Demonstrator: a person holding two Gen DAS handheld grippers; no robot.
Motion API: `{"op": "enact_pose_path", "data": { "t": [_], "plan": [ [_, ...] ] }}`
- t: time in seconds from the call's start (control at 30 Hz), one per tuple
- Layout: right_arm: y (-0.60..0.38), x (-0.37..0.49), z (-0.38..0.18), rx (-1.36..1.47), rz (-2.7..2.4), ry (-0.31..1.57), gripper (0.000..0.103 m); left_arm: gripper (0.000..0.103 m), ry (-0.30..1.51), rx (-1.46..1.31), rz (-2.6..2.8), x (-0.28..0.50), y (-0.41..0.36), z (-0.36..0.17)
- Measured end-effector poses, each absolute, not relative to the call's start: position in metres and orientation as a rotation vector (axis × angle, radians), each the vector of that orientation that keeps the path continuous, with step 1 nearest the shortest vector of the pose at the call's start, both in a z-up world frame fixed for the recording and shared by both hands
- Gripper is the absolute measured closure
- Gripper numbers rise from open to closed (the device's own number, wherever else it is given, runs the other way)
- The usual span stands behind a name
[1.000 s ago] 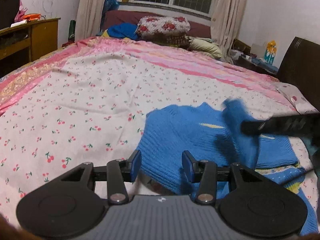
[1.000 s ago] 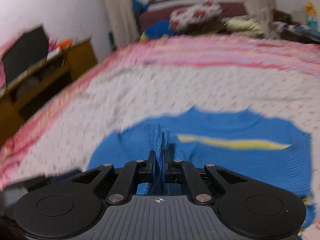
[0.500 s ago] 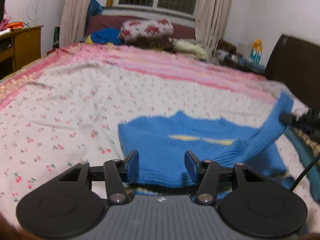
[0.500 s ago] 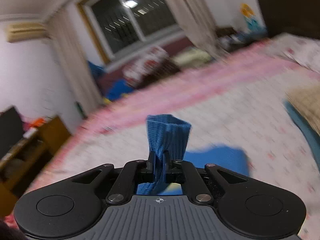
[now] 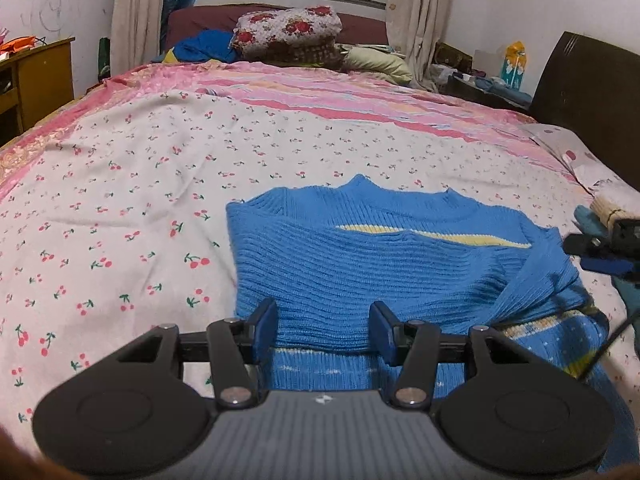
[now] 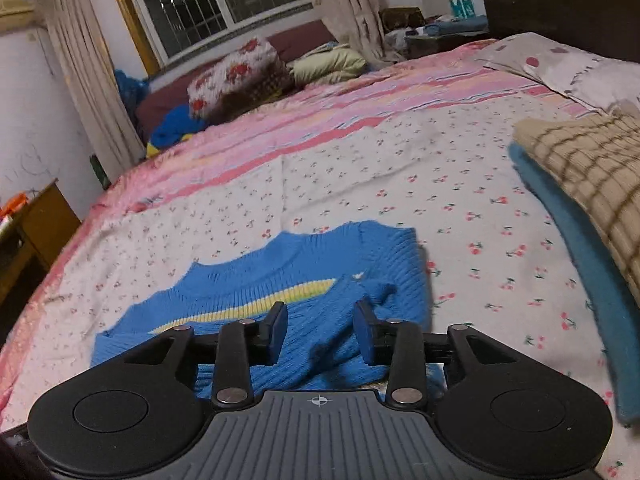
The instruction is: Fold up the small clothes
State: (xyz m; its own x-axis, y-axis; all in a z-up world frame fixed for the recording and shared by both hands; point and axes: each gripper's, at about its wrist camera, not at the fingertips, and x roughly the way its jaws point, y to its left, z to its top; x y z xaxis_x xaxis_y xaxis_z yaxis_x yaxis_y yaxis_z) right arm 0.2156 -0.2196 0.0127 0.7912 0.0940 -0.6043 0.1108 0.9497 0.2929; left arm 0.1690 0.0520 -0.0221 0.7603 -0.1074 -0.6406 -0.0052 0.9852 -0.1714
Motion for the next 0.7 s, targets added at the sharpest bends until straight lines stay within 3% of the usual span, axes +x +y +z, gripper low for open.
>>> {"op": "enact_pose_path", "data": {
  "t": [0.13, 0.23, 0.37, 0.43, 0.5, 0.57, 0.7],
  "plan": [
    [-0.21, 0.23, 0.008, 0.359, -0.014, 0.727, 0.062, 0.046, 0.704, -0.17, -0.059, 0.168, 0.052, -0.023],
    [-0.194, 0.241, 0.002, 0.285, -0.048, 0.801, 0.048, 0.046, 0.702, -0.177, -0.062, 0.165, 0.053, -0.024],
    [-0.19, 0.25, -0.011, 0.257, -0.071, 0.84, 0.047, 0.046, 0.697, -0.192, -0.065, 0.163, 0.055, -0.025],
    [-0.194, 0.248, -0.012, 0.26, -0.076, 0.84, 0.057, 0.046, 0.696, -0.196, -0.066, 0.163, 0.055, -0.026],
    [-0.202, 0.246, -0.01, 0.269, -0.074, 0.842, 0.08, 0.046, 0.695, -0.2, -0.067, 0.163, 0.056, -0.026],
    [-0.212, 0.242, -0.002, 0.312, -0.046, 0.831, 0.093, 0.046, 0.691, -0.205, -0.068, 0.163, 0.057, -0.025],
    [-0.225, 0.224, 0.028, 0.414, 0.054, 0.677, 0.093, 0.046, 0.677, -0.216, -0.07, 0.16, 0.058, -0.023]
  ]
}}
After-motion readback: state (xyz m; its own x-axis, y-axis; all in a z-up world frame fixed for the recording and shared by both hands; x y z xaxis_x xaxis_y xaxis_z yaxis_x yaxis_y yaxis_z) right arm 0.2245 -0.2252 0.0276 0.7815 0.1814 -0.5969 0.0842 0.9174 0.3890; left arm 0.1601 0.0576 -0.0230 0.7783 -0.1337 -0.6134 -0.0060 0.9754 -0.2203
